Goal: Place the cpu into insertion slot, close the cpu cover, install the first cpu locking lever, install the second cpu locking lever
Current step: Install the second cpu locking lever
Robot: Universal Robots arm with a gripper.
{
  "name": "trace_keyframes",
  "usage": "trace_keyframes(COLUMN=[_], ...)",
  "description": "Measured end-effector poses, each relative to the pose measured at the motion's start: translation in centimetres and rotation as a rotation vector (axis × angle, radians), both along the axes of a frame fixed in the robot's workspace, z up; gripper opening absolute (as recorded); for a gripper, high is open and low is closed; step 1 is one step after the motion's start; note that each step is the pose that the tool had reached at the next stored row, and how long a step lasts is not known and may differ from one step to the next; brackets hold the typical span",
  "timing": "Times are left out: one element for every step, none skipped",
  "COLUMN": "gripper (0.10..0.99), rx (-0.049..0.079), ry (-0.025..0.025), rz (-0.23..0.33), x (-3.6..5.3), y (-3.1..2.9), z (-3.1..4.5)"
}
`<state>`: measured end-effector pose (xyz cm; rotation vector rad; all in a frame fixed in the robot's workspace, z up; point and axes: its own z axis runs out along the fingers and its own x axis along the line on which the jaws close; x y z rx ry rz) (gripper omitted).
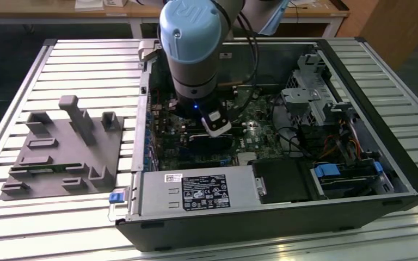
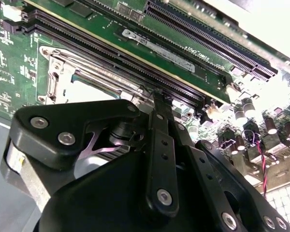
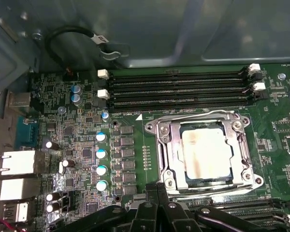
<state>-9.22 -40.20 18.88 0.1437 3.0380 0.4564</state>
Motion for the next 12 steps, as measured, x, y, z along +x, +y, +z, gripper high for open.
trace_keyframes(gripper=[0.106,0.106,0.106,0.106,0.106,0.106,0.106,0.106,0.106,0.106,0.106,0.106], rx=[0.000,0.000,0.000,0.000,0.000,0.000,0.000,0.000,0.000,0.000,0.000,0.001], ry=[0.0001,0.0002,0.0003,0.0002,0.0001,0.0001,0.0001,0.0001,0.0000,-0.0001,-0.0003,-0.0007], rz=[0.000,0.001,0.001,0.001,0.001,0.001,0.001,0.001,0.001,0.001,0.001,0.001], x=[-0.01,-0.01,-0.01,-0.02,-0.02,-0.02,-0.02,-0.02,-0.02,-0.02,-0.01,-0.01], y=[0.00,0.00,0.00,0.00,0.00,-0.01,0.00,0.00,0.00,0.00,0.00,0.01], z=[-0.05,-0.11,-0.17,-0.23,-0.28,-0.30,-0.30,-0.31,-0.31,-0.28,-0.22,-0.13])
